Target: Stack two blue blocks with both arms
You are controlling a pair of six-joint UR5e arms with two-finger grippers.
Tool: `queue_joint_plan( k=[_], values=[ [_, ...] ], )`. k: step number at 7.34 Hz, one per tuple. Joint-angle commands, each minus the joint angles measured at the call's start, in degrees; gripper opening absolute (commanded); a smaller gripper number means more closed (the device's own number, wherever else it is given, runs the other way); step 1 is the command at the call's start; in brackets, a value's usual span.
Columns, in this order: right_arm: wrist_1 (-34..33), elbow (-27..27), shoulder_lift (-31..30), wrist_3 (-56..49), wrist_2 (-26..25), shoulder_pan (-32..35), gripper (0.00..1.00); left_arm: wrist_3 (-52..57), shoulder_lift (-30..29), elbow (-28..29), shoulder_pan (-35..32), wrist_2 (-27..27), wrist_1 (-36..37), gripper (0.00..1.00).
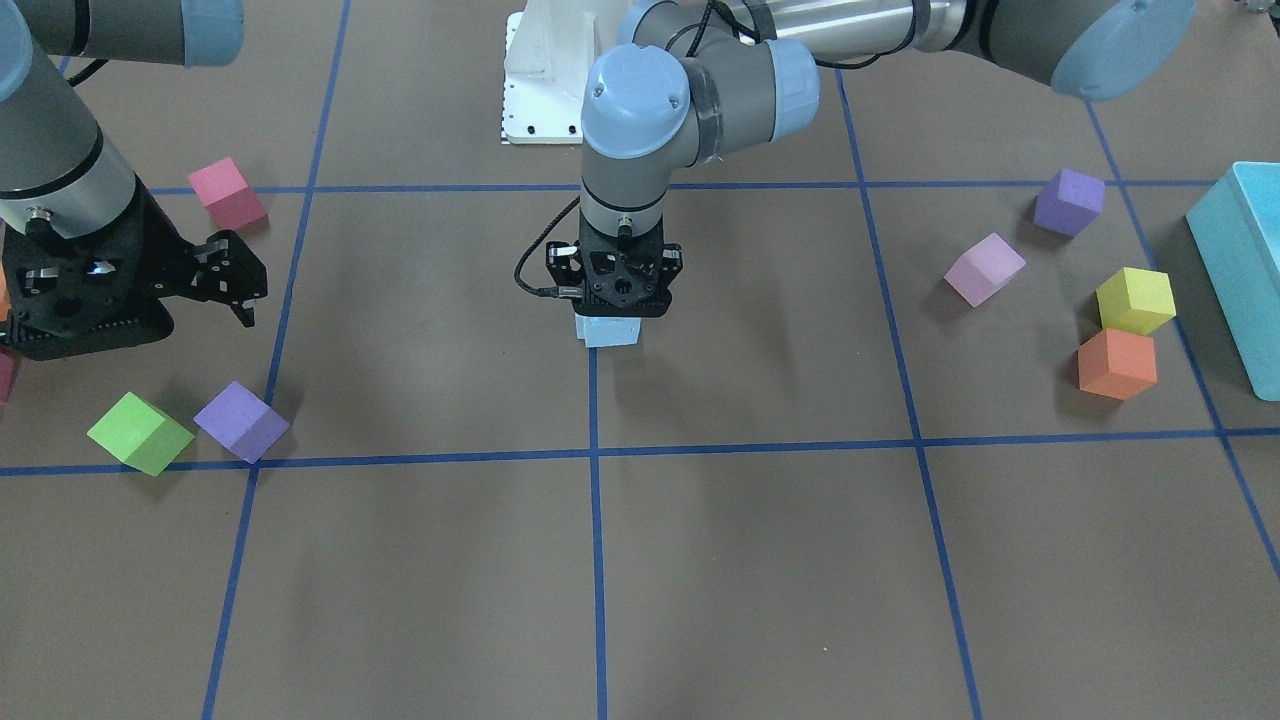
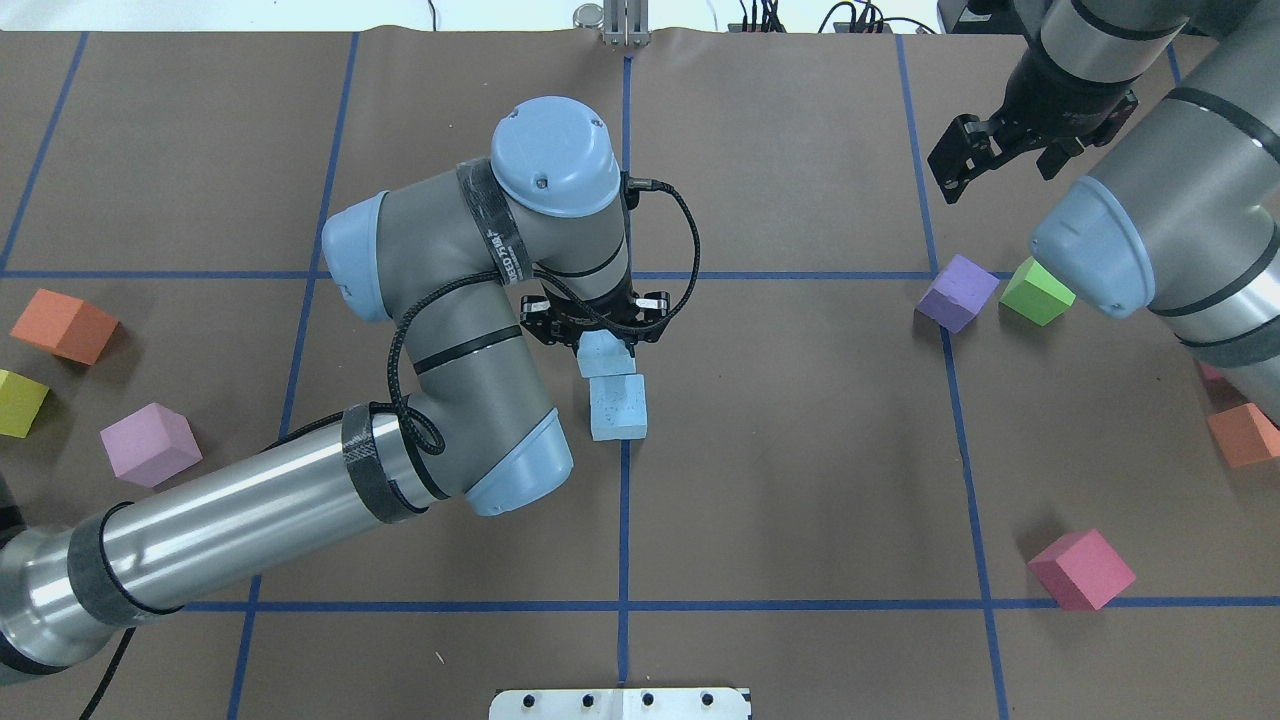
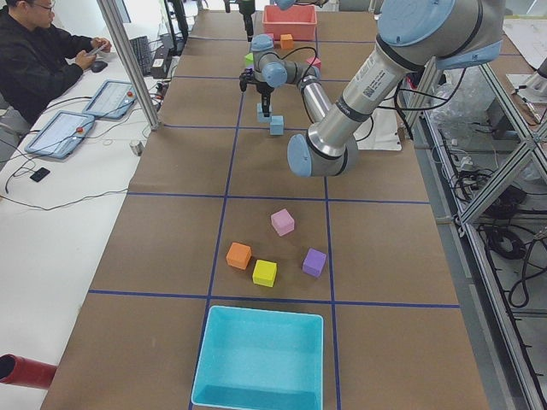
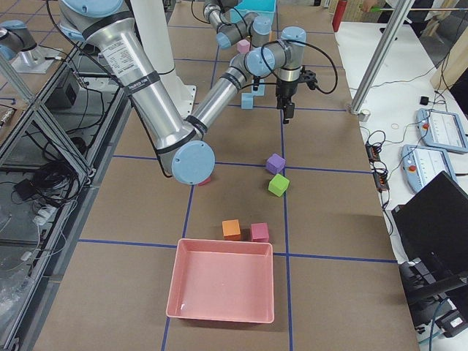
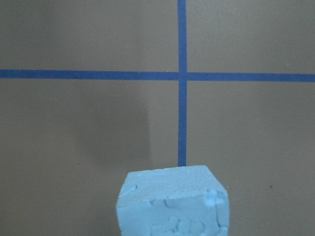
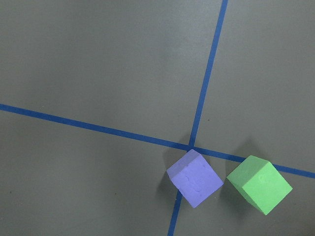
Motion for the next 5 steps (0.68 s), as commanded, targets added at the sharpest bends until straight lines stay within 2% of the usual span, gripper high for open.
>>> queue_joint_plan(
  k=[1,5],
  values=[
    [0.0,-0.08,-0.02,0.0,0.0,0.0,1.0,0.0,-0.01,0.21,0.64,-0.05,0.06,0.49],
    [0.18,-0.08,-0.36,0.0,-0.09,0.0,1.0,0.7,0.6,-0.49,0.64,-0.22,0.06,0.5]
  ],
)
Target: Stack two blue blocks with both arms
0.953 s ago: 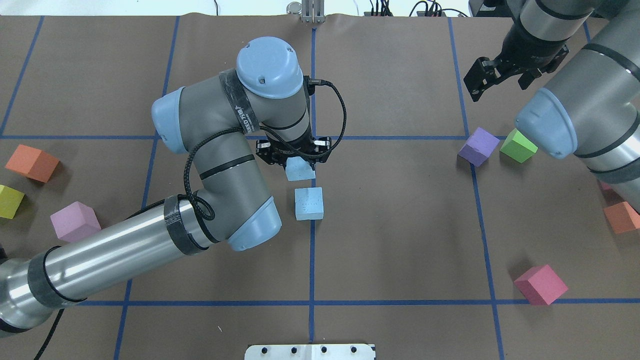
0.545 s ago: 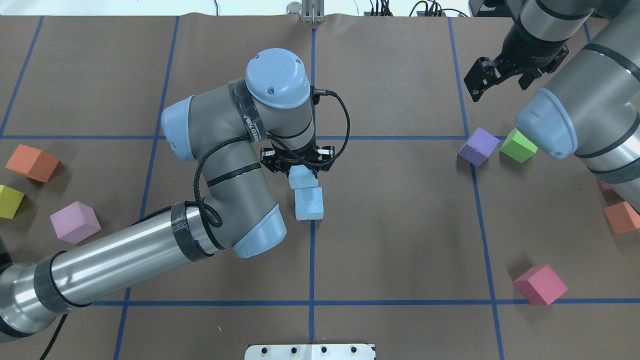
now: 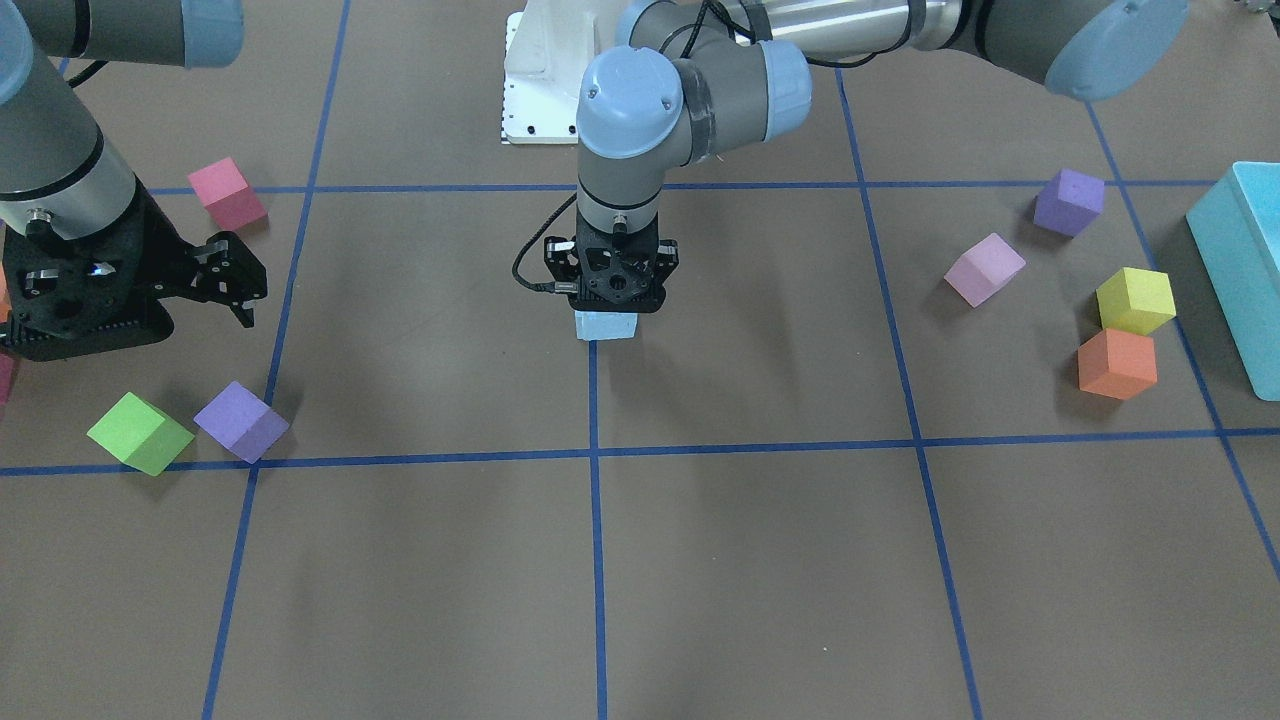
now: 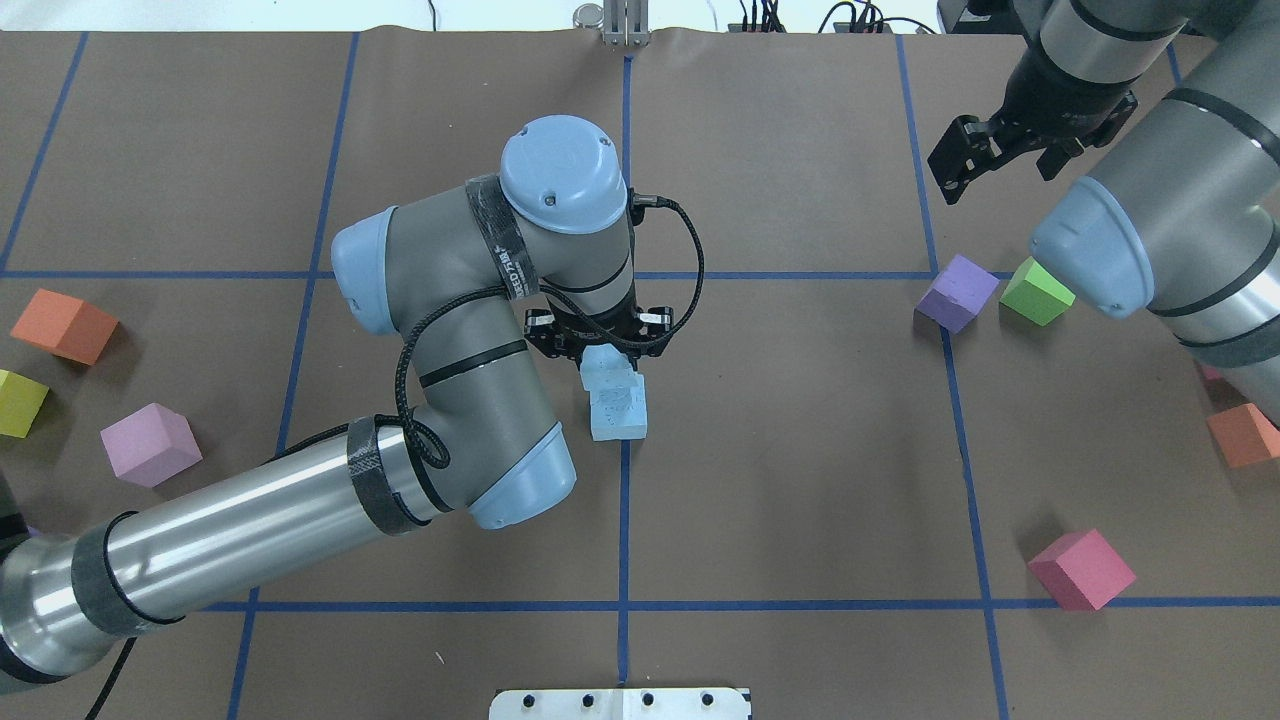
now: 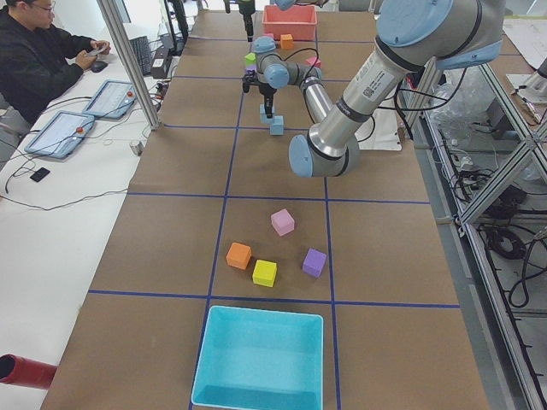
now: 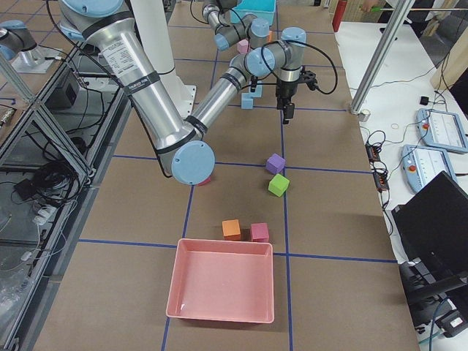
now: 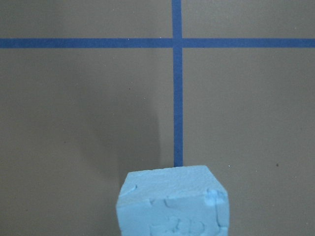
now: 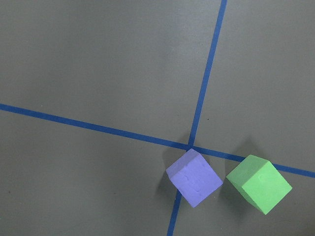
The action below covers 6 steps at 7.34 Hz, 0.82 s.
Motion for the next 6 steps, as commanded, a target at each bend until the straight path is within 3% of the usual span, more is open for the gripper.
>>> queue_joint_plan(
  k=[1,6],
  values=[
    [0.14,-0.09,-0.31,0.0,-0.07,-0.07,1.0,0.36,0.11,-0.13,0.0,-0.16,0.0,0.5],
    [0.22,-0.18,-0.49,0.0,-0.07,-0.07,1.0,0.27,2.12,-2.58,1.84,-0.25,0.44,0.51]
  ],
)
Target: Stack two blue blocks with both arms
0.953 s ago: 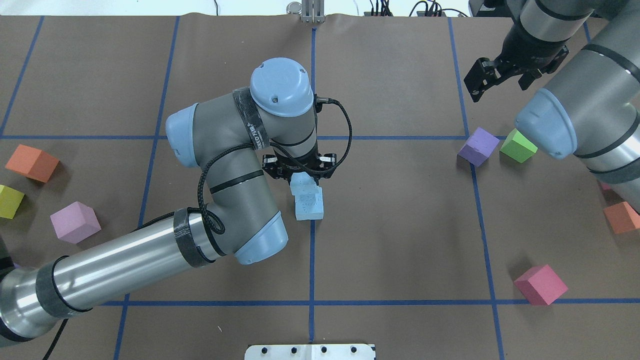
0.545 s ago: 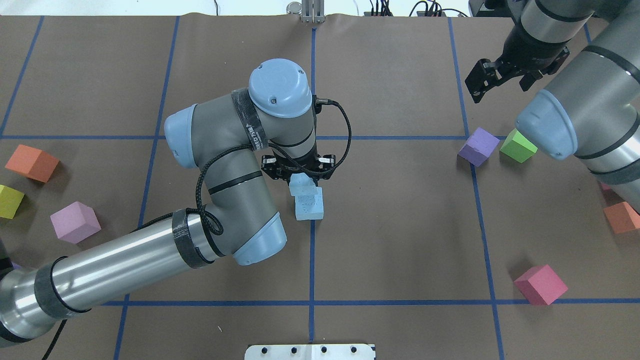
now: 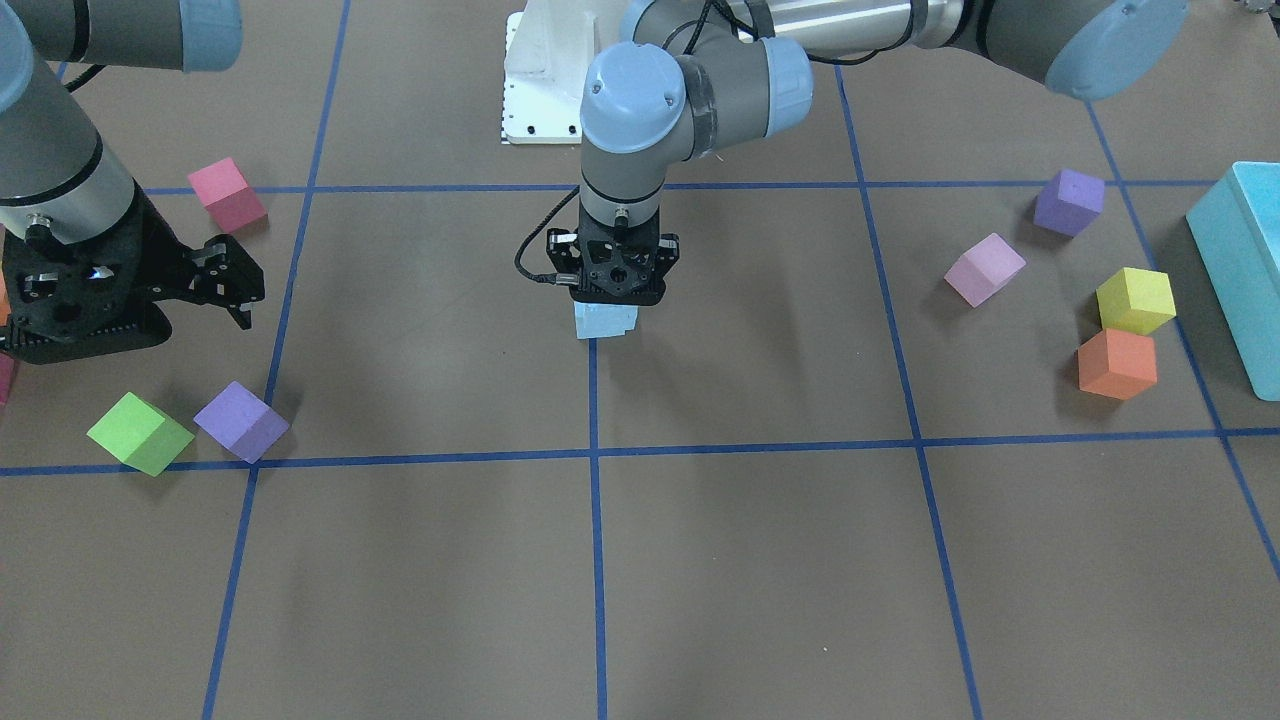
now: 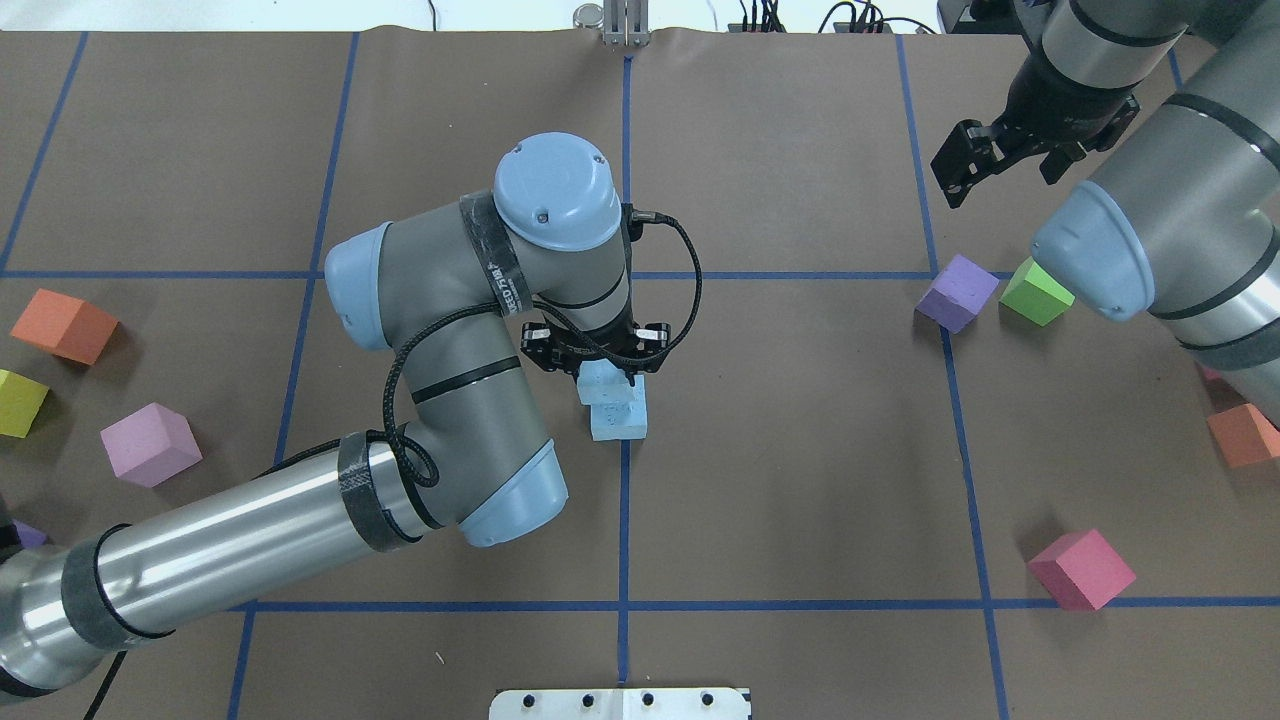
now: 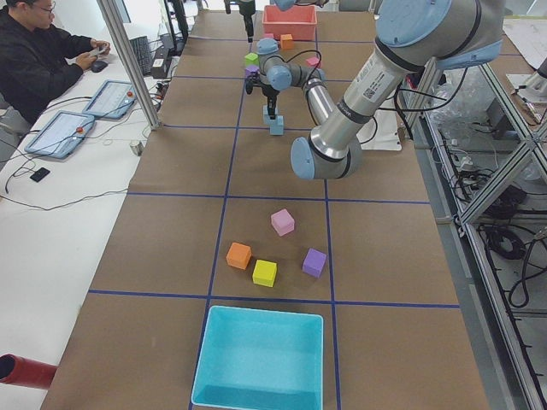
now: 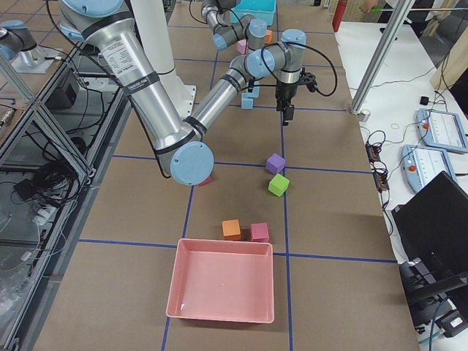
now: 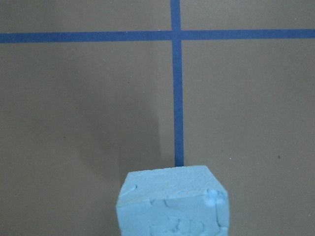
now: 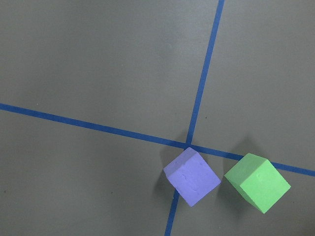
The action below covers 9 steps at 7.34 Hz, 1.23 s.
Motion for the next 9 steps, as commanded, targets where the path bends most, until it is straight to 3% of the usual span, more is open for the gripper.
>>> queue_joint_plan(
  k=[1,9],
  values=[
    [0.03,0.08,-0.06,0.0,0.0,0.0,1.0,-0.25,0.73,-1.3,1.18,0.08,0.52,0.52],
    [0.03,-0.01,-0.06,0.0,0.0,0.0,1.0,-1.65,0.2,-1.57,1.45,-0.01,1.49,0.54]
  ],
)
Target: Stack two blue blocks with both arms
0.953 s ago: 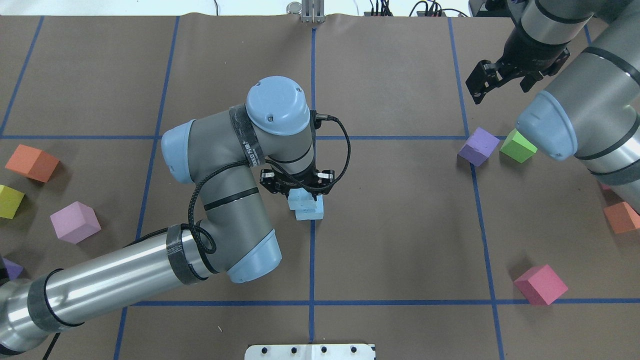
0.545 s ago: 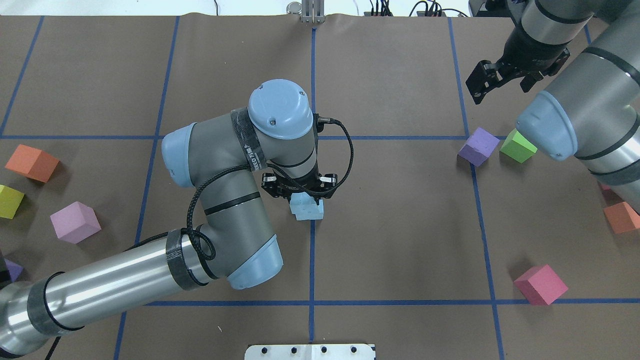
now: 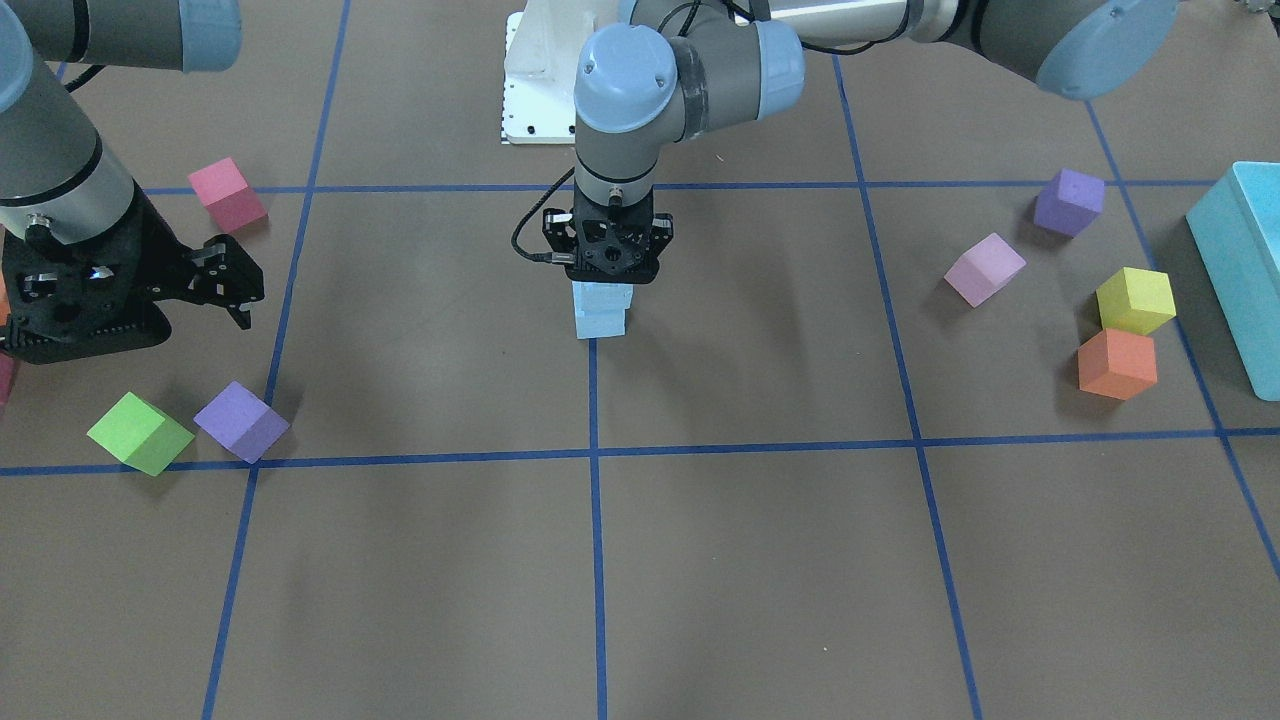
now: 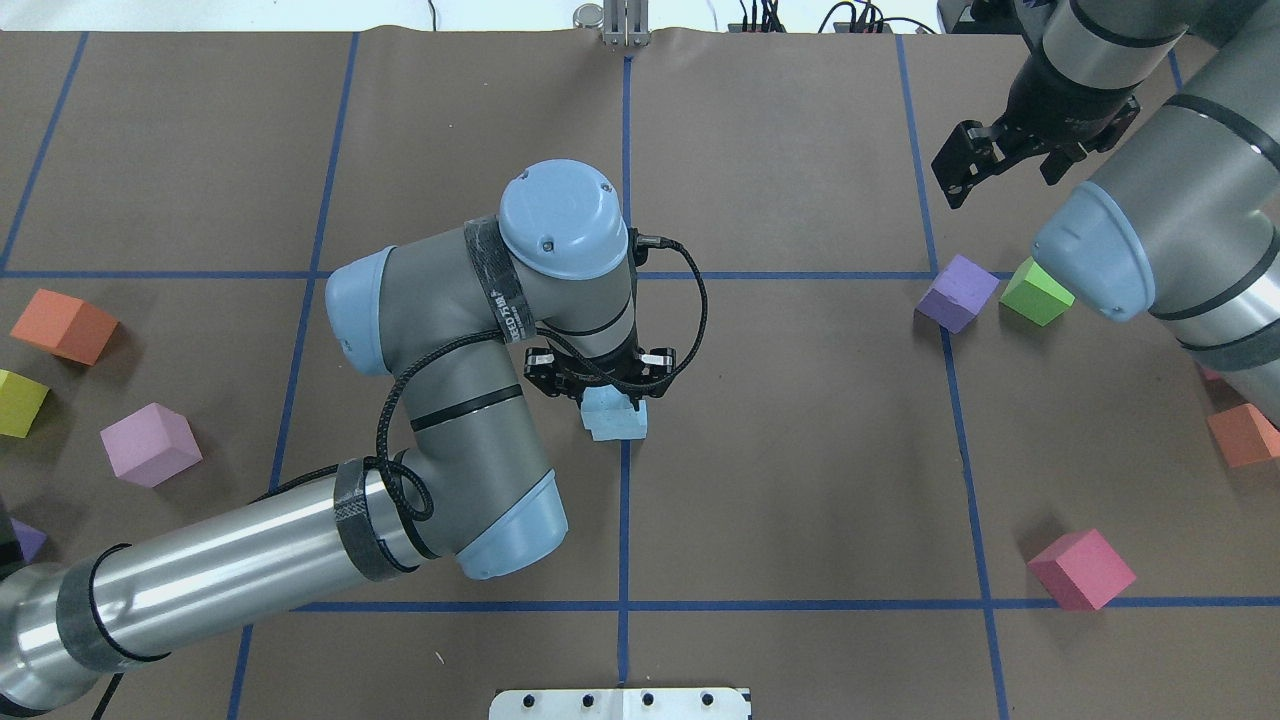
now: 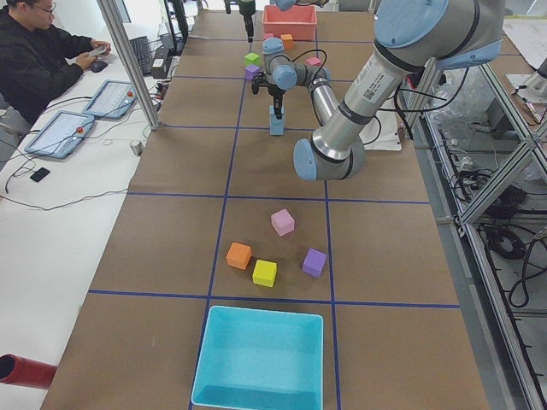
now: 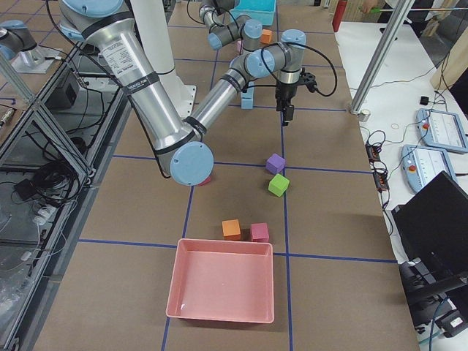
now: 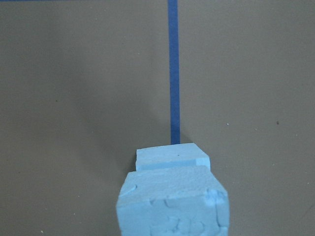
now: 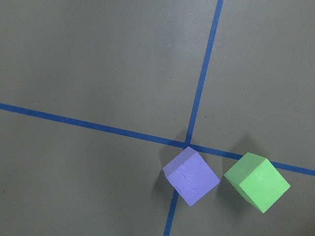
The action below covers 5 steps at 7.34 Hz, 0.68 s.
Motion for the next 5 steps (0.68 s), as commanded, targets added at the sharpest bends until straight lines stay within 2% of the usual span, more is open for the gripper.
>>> queue_joint_plan(
  k=[1,2,4,5],
  values=[
    [0.0,-0.04,-0.09,0.0,0.0,0.0,1.0,-0.03,-0.01,0.0,0.01,0.0,-0.18,0.56],
    [0.0,-0.04,0.0,0.0,0.0,0.0,1.0,-0.03,-0.01,-0.17,0.01,0.0,-0.27,0.6],
    [0.0,-0.04,0.0,0.0,0.0,0.0,1.0,0.05,-0.01,-0.35,0.01,0.35,-0.79,0.88],
    [0.0,-0.04,0.0,0.0,0.0,0.0,1.0,0.05,-0.01,-0.35,0.01,0.35,-0.79,0.91]
  ],
)
